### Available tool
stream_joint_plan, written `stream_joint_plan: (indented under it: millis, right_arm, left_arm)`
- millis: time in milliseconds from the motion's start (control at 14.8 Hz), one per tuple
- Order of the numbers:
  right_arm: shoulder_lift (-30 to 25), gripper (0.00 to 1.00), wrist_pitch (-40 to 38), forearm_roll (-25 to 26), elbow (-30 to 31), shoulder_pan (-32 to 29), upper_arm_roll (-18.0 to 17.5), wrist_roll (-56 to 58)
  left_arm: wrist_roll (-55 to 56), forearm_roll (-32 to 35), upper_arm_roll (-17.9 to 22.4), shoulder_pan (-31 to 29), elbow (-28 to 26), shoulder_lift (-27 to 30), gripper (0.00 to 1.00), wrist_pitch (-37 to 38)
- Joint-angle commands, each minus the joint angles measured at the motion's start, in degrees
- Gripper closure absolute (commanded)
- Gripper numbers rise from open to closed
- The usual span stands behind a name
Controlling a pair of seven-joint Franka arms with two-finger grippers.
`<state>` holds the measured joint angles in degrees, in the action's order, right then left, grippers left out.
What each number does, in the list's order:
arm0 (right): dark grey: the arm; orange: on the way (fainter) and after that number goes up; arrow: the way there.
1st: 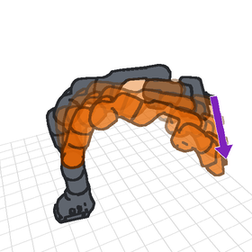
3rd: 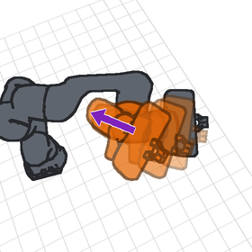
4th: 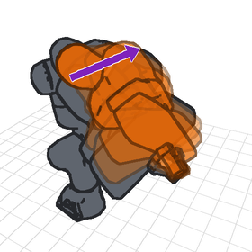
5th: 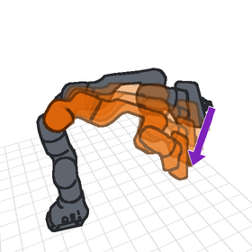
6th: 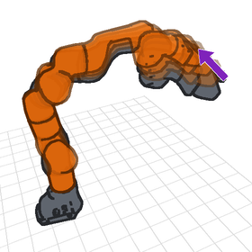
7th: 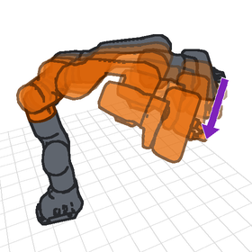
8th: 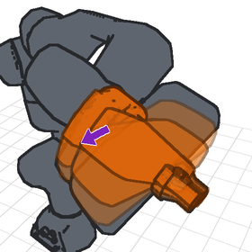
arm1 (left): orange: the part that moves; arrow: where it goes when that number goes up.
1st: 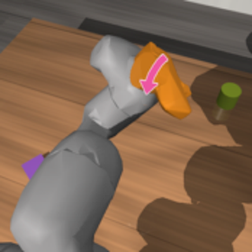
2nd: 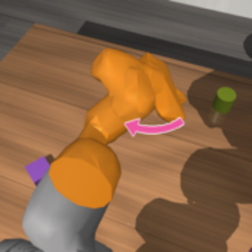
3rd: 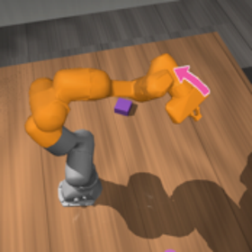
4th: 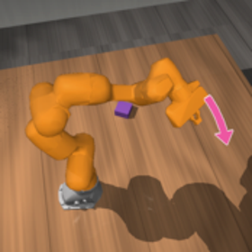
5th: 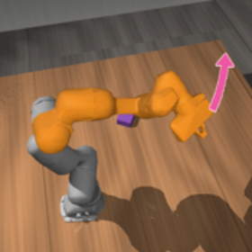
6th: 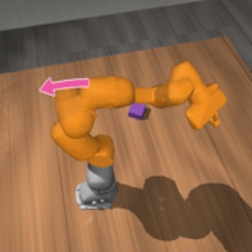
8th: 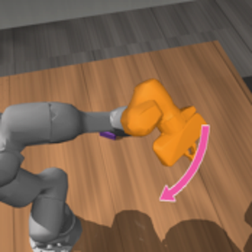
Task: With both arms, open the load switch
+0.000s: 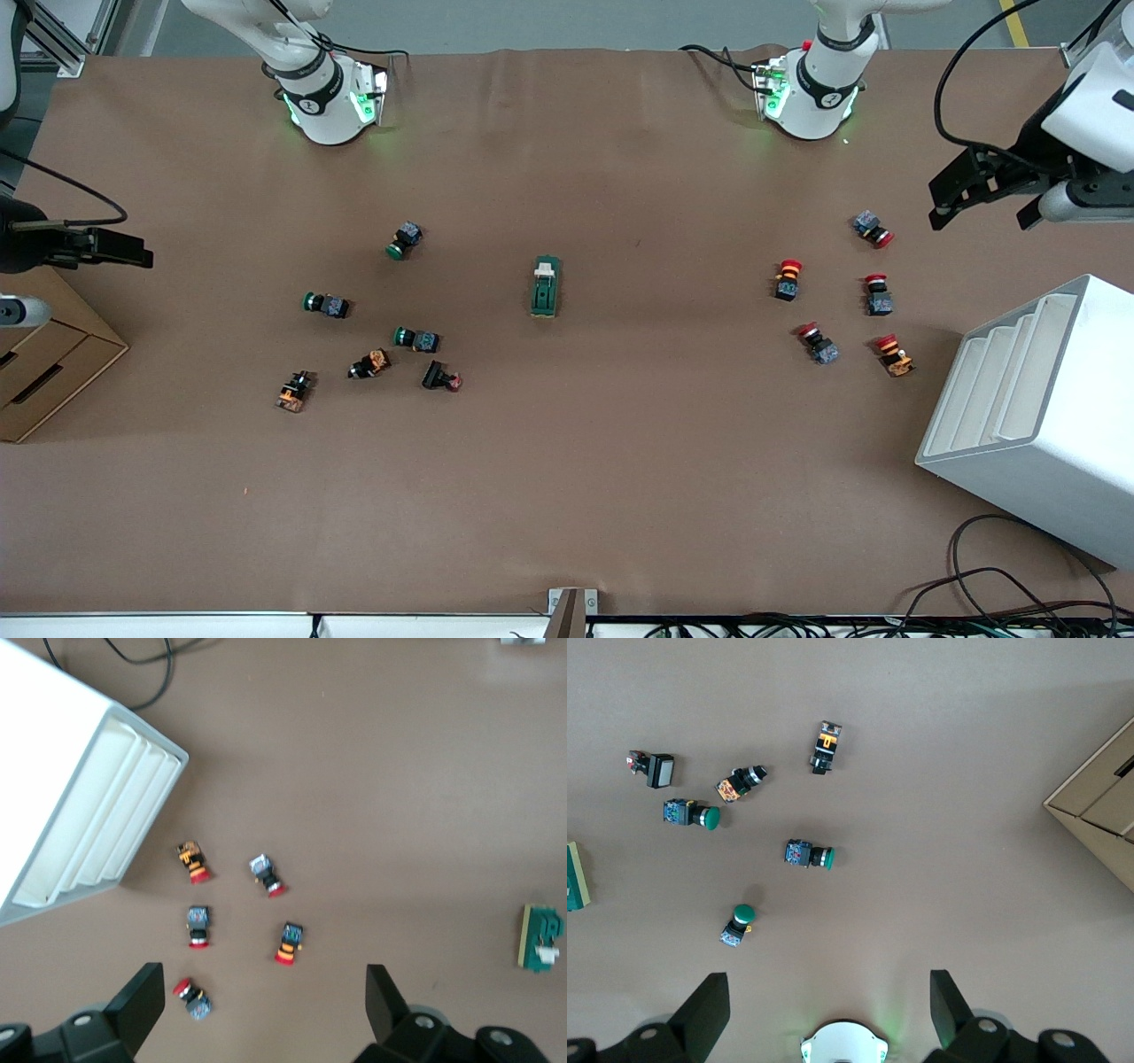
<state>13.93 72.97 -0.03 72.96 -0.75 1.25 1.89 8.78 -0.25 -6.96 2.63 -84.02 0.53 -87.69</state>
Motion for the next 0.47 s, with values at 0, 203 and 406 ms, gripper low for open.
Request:
stream_joint_plan:
  millis: [0,203,406]
  right_arm:
    - [-7.4,0.0,3.13,-0.67,9.1,2.68,3.23,-0.75]
    - [-12.33,0.0,4.9,0.12,13.51,2.33,2.97,-0.66]
    - [-15.15,0.0,4.29,0.56,13.79,1.63,1.21,-0.66]
  left_arm:
    - [-4.19,-2.03,0.28,-2.18,-5.8,4.56,0.0,-0.2]
    - [-8.33,-2.03,0.55,-3.51,-10.0,7.54,0.0,-0.55]
    - [-8.86,-2.03,0.63,-3.51,-12.22,9.57,0.0,-0.64]
